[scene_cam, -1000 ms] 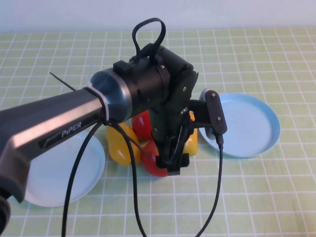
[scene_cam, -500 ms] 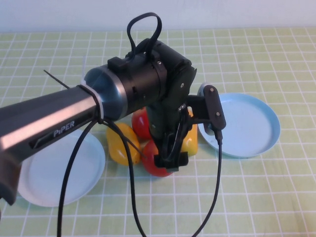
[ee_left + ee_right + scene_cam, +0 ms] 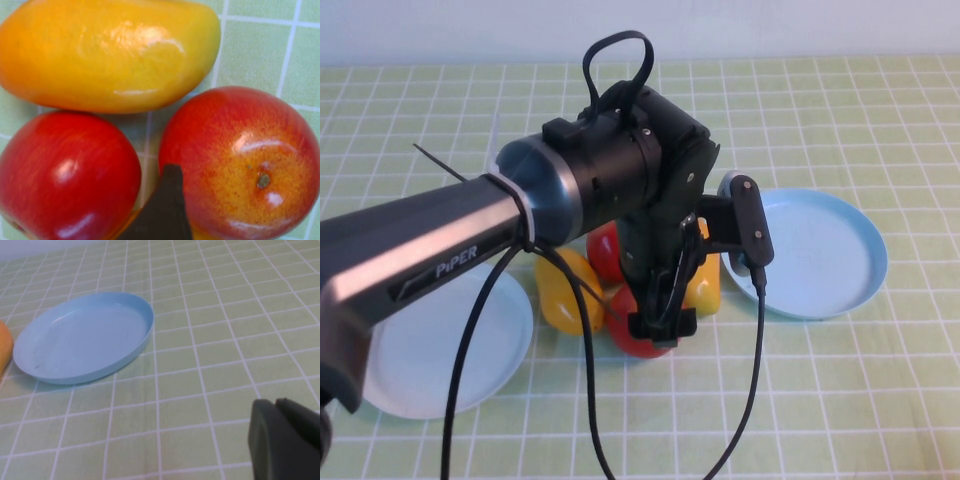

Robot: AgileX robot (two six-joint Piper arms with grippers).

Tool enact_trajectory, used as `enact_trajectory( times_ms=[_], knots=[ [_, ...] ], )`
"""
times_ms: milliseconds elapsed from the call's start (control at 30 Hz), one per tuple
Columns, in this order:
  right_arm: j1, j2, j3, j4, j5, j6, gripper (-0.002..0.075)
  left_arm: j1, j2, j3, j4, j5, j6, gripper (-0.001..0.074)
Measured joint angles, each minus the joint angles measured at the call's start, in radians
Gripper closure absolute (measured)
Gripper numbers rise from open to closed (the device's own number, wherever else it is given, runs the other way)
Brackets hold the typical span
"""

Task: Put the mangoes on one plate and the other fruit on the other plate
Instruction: Put one type of fruit in the left plate

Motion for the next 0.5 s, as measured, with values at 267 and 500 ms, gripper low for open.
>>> enact_trajectory(
  times_ms=[267,500],
  knots=[
    [0.0,0.0,0.0,0.0,0.0,0.0,0.0743,0.0,0.03,0.0,0.0,-0.002,-0.001,0.0073],
    [0.0,0.0,0.0,0.0,0.0,0.0,0.0743,0.0,0.057,0.0,0.002,-0.004,-0.001,0.0073]
  ],
)
